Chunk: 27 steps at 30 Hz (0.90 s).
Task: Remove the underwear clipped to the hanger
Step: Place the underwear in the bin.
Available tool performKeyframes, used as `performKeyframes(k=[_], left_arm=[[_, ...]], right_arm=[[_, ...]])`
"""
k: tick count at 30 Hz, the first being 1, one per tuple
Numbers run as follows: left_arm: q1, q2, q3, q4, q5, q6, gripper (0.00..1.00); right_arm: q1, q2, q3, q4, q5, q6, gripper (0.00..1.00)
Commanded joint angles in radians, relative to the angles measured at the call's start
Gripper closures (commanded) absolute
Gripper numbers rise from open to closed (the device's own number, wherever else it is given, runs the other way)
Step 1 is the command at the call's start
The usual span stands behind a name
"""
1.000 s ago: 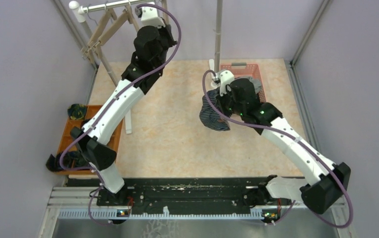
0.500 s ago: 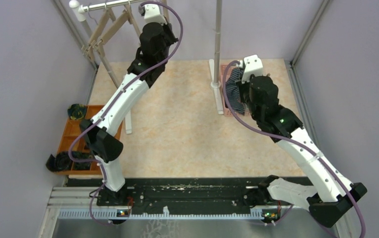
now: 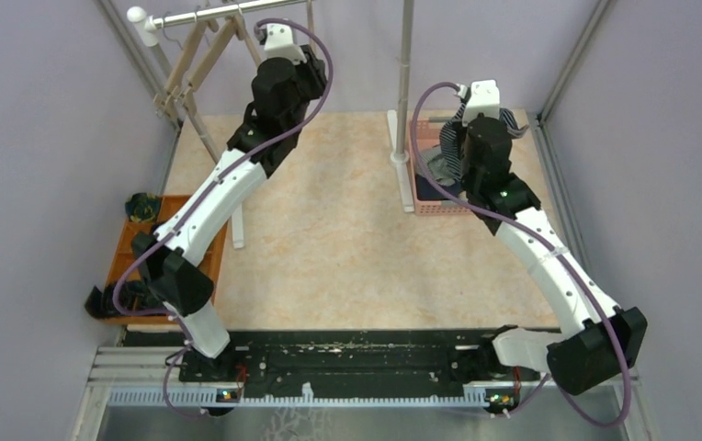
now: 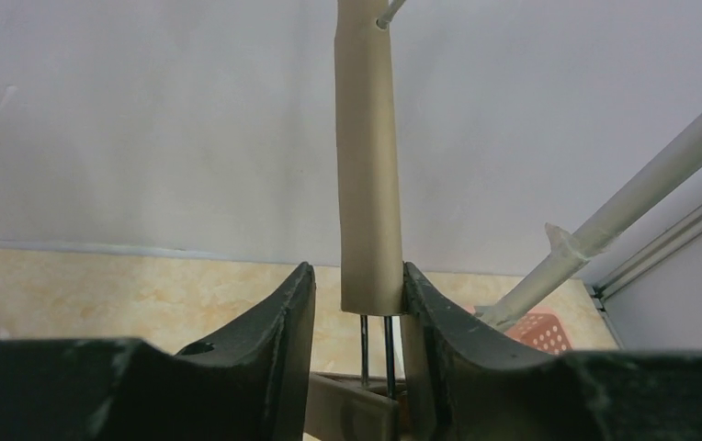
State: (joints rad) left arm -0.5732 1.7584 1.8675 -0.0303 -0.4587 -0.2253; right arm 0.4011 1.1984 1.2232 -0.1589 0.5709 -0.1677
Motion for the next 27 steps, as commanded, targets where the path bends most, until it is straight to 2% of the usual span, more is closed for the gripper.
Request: performKeyframes(k=[1,10,27], left_arm=[[0.002,-0.096,-0.084,0.055,0.009,-0.010,0.55],[0.001,-0.167,-0.146,0.064,0.146,-0.059,0.42],[-0.026,-0.436,-0.377,0.067,0.200,-0.085,0.34]], right_arm=[[-0.032,0.029,0.019,0.109,-0.032,0.002,1.00],[-0.090,0.099,-0.017,0.152,-0.085,0.014,1.00],[-0.173,0.237,-0.006,0.208,-0.163,0.033,1.00]])
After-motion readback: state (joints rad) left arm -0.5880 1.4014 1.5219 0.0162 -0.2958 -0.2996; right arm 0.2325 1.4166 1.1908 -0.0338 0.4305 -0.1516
